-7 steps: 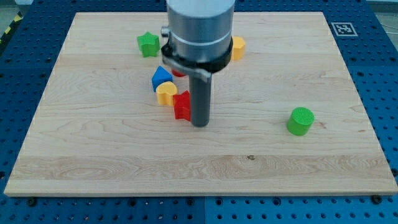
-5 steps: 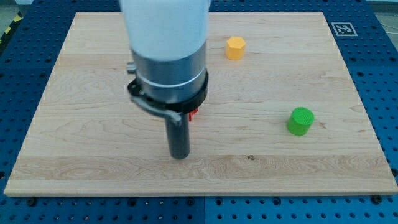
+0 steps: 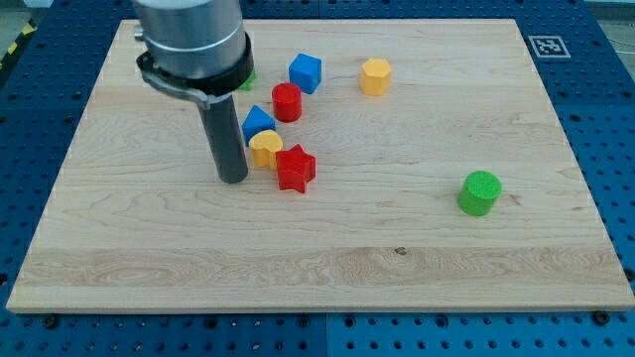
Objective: Slightly move the blue triangle towards the right
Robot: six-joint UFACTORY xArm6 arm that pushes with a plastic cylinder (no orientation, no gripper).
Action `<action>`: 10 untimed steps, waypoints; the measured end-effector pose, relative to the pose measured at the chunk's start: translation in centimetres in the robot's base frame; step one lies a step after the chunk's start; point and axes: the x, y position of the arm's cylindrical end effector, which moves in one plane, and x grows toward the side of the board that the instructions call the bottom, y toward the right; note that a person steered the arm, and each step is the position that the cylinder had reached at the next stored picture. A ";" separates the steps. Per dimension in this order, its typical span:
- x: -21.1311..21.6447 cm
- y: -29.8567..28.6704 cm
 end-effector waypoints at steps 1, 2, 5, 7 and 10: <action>-1.3 -1.8; -1.9 -4.2; -6.6 -5.5; -6.7 -4.2; -6.7 -1.5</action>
